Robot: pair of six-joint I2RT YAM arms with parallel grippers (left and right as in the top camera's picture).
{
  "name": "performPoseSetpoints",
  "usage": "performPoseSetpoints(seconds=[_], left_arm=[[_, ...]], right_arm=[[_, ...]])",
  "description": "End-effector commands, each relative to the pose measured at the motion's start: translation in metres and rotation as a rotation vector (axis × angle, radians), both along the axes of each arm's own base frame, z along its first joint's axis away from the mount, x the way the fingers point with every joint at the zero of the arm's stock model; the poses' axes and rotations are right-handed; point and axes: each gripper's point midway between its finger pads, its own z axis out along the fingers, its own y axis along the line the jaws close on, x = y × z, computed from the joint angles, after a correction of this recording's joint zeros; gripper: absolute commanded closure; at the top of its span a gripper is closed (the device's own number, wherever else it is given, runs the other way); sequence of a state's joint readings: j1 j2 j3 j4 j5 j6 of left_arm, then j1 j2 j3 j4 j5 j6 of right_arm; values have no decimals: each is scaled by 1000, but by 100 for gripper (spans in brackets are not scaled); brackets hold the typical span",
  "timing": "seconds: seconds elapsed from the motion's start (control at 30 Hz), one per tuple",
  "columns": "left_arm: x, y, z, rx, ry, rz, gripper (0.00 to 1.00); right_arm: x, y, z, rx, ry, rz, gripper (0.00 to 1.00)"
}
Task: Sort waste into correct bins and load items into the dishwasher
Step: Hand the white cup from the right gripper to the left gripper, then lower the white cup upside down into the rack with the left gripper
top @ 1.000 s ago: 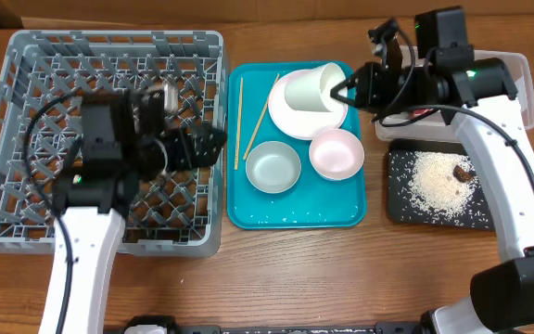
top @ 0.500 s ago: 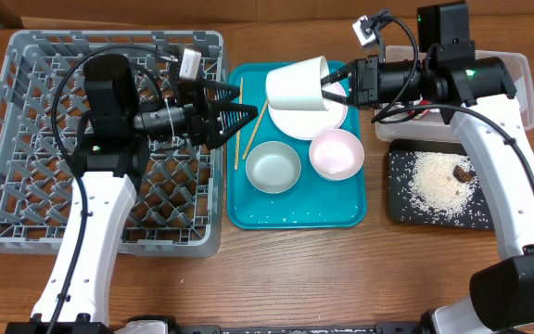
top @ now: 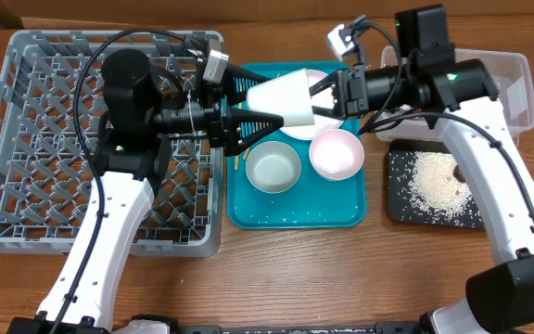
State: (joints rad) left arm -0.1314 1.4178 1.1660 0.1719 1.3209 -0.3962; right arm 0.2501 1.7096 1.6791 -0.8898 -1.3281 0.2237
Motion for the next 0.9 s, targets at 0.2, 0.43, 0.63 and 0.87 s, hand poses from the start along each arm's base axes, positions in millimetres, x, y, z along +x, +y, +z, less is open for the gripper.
performPoseSetpoints(seconds=[0.2,0.43,0.63,0.87], left_arm=[[-12,-8,14,-21,-3,-71,9],[-14,-9,14,-21,-2,-80,33],[-14,-9,14,-20,-10,-83,50],[-3,-5,12,-12,-55,-29,51]], right_arm=[[-14,14,6,30,-13,68,96],[-14,14,6,31,-14,68,96],[-14,14,7,32,-22,68,96],[-4,12,-2,-20,-34,15,63]])
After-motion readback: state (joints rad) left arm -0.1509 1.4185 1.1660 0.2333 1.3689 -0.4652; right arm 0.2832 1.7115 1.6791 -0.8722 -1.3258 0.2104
